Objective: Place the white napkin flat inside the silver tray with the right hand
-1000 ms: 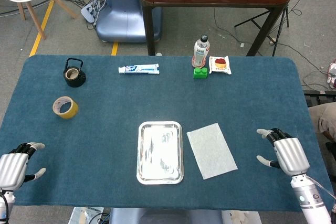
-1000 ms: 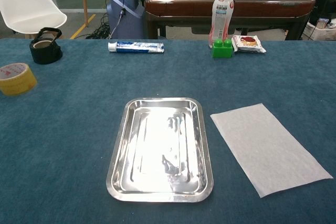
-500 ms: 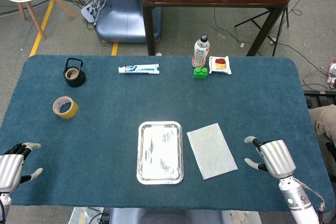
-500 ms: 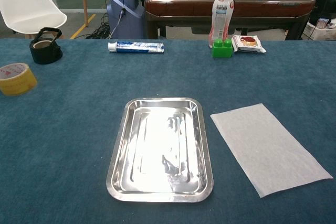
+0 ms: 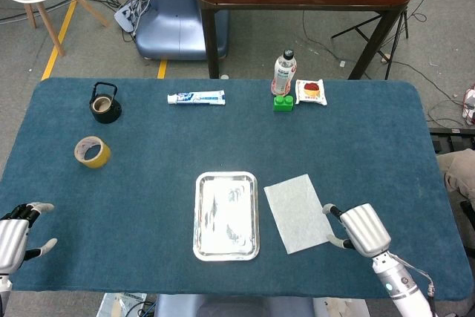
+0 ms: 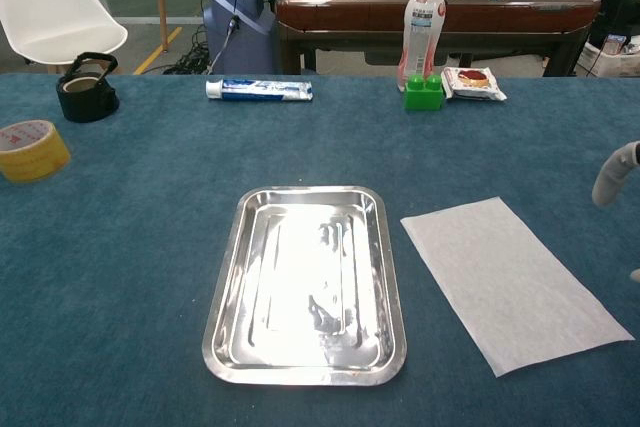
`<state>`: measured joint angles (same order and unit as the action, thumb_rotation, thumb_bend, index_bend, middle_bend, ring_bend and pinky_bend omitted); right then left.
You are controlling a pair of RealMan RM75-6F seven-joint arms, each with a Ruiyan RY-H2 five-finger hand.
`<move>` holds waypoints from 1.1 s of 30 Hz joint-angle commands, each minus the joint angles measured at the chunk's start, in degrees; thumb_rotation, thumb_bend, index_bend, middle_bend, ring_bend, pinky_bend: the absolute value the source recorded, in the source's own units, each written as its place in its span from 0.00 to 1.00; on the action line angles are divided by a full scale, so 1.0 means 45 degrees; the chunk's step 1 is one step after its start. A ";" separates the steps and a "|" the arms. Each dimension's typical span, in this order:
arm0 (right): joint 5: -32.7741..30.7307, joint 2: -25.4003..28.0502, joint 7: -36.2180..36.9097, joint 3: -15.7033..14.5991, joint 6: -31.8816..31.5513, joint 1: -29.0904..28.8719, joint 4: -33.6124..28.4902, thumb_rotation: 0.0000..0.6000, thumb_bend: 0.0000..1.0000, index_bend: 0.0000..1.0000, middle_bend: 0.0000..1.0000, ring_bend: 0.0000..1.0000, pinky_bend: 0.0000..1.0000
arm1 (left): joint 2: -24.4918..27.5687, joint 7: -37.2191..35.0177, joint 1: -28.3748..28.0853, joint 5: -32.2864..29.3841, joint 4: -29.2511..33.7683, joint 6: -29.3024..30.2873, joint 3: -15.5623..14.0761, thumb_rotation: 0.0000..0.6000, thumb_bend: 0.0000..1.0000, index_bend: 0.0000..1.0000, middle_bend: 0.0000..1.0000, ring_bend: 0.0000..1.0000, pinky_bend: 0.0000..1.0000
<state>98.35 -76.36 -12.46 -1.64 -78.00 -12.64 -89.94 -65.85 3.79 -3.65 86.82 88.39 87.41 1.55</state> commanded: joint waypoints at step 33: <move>-0.0255 -0.2214 -0.0682 -0.0705 0.1299 -0.0318 0.1672 1.00 0.00 0.43 1.00 1.00 1.00 | 0.0129 -0.0225 0.0068 -0.0148 0.0014 -0.0099 0.0033 1.00 0.11 0.33 0.36 0.30 0.49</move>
<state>97.26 -86.12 -15.49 -4.74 -72.31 -14.00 -82.60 -65.29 2.82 -3.36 86.12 88.45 86.93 1.70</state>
